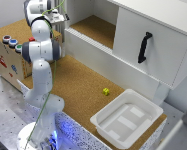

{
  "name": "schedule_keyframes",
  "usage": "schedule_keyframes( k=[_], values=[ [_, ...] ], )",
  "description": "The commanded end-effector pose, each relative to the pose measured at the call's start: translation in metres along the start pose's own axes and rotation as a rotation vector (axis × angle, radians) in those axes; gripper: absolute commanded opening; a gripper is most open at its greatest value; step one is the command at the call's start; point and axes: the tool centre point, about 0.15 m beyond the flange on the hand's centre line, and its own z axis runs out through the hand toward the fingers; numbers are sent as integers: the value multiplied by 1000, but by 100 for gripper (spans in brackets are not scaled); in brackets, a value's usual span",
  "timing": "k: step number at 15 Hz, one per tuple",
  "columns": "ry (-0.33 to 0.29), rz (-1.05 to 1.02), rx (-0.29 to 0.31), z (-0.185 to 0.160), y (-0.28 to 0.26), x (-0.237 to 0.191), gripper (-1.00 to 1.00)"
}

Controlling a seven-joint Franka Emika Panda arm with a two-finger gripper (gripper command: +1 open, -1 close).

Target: Put the purple block inside the box

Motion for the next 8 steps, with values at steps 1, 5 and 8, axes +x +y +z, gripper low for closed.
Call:
schedule_keyframes(
  k=[1, 5, 8],
  values=[
    [189, 78, 13, 23, 20, -99, -100],
    [204, 165, 41, 43, 46, -159, -100],
    [209, 288, 45, 52, 61, -203, -100]
  ],
)
